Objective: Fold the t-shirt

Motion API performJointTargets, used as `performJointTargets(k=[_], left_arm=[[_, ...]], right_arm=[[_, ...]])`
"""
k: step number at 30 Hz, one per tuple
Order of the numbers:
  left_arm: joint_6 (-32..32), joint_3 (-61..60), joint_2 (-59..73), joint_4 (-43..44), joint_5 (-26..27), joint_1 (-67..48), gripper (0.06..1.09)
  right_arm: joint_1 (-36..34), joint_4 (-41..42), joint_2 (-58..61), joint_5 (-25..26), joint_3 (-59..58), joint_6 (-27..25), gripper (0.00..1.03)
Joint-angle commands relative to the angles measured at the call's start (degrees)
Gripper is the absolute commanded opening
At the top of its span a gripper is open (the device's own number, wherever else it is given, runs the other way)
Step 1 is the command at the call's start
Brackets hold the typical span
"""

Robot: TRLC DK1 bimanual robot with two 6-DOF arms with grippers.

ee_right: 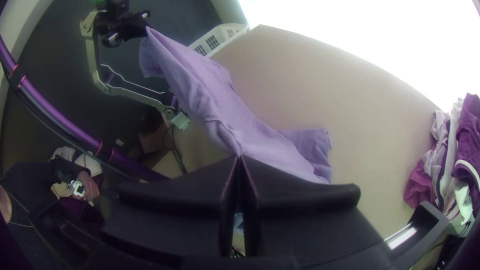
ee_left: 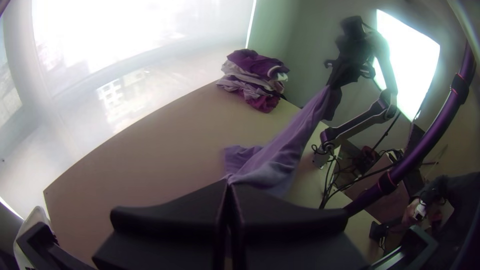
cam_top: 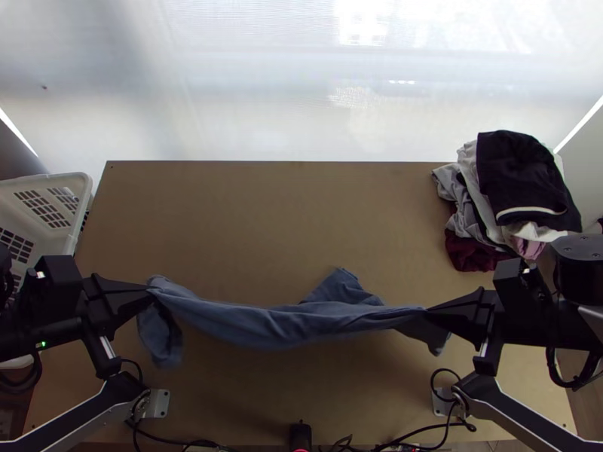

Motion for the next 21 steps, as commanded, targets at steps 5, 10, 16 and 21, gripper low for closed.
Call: performJointTargets(k=[5, 10, 16, 21], left_arm=[[-3.41, 10.41, 6.93, 0.31, 2.64, -6.96, 0.1], [-3.94, 25.27, 14.57, 0.22, 2.55, -7.48, 0.1], [-3.94, 31.42, 18.97, 2.68, 3.69, -9.33, 0.1], [-3.85, 34.23, 18.97, 3.03, 3.51, -8.89, 0.1]], right_arm=[[-3.11, 0.58, 0.18, -12.01, 5.37, 0.84, 0.03], [-3.81, -0.56, 5.72, -11.83, 18.99, 0.92, 0.03], [-3.72, -0.12, 14.16, -13.06, 35.25, 1.19, 0.03], [-3.81, 0.05, 16.18, -13.06, 38.33, 1.54, 0.03]])
